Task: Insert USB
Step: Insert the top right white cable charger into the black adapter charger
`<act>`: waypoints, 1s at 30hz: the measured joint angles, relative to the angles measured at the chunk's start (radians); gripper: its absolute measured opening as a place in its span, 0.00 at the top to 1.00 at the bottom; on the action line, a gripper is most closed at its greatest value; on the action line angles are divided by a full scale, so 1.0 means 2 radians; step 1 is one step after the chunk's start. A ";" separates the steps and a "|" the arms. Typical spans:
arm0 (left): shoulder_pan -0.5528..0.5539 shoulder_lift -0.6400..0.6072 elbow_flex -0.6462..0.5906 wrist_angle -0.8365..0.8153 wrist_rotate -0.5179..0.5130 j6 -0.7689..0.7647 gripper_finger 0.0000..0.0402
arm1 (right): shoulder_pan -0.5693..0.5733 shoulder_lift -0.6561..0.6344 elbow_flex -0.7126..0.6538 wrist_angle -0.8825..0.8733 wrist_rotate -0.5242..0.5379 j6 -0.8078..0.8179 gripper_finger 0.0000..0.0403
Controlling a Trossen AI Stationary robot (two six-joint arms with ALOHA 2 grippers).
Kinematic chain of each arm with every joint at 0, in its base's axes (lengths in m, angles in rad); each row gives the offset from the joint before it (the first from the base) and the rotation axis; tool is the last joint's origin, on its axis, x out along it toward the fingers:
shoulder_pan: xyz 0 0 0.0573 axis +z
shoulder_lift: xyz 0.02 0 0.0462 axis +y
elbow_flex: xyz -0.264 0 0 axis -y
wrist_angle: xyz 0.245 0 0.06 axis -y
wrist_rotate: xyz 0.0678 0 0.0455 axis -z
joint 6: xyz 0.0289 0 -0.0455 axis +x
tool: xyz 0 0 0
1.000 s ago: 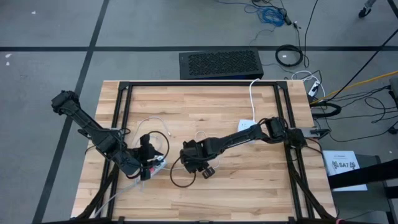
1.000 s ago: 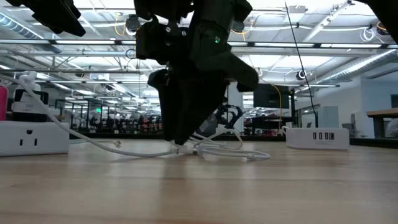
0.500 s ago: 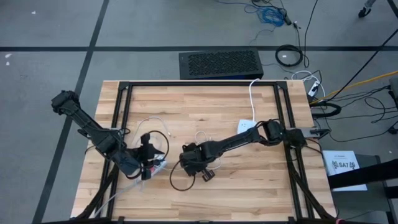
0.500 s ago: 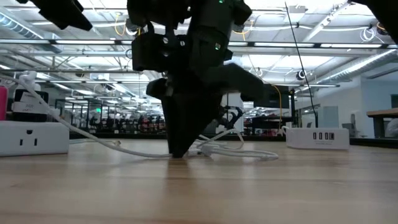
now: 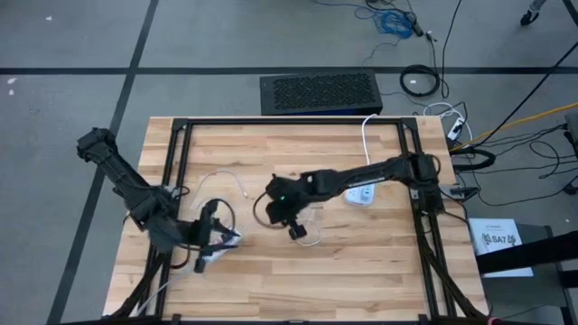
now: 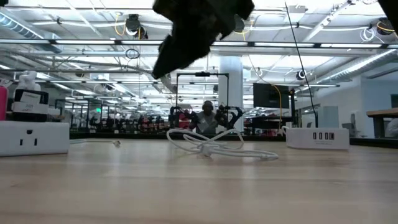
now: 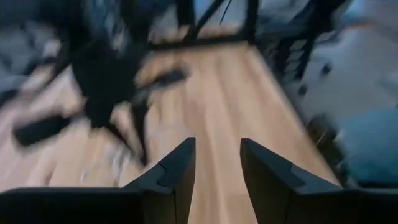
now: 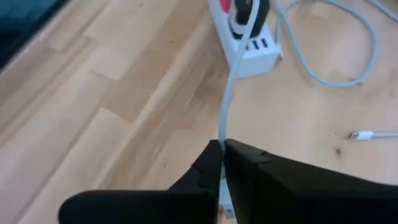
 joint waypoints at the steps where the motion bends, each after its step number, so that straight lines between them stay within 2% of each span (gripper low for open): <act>1: -0.005 -0.006 0.000 0.020 0.000 0.020 0.67 | -0.007 -0.011 -0.022 0.028 -0.012 0.006 1.00; 5: -0.029 -0.035 0.000 0.092 0.001 0.100 0.67 | -0.036 -0.038 -0.117 0.158 -0.047 0.052 1.00; 7: -0.039 -0.044 0.000 0.107 0.001 0.125 0.67 | -0.048 -0.054 -0.155 0.255 -0.071 0.087 1.00; 12: -0.048 -0.045 -0.016 0.111 0.003 0.133 0.67 | -0.059 -0.063 -0.223 0.465 -0.106 0.186 1.00; 16: -0.048 -0.038 -0.054 0.178 0.003 0.145 0.67 | -0.058 -0.063 -0.242 0.593 -0.130 0.253 1.00; 24: -0.036 -0.034 -0.137 0.333 0.015 0.160 0.67 | -0.034 -0.064 -0.244 0.695 -0.150 0.355 1.00; 30: 0.007 -0.030 -0.148 0.345 0.014 0.123 0.67 | -0.010 -0.064 -0.233 0.705 -0.145 0.367 1.00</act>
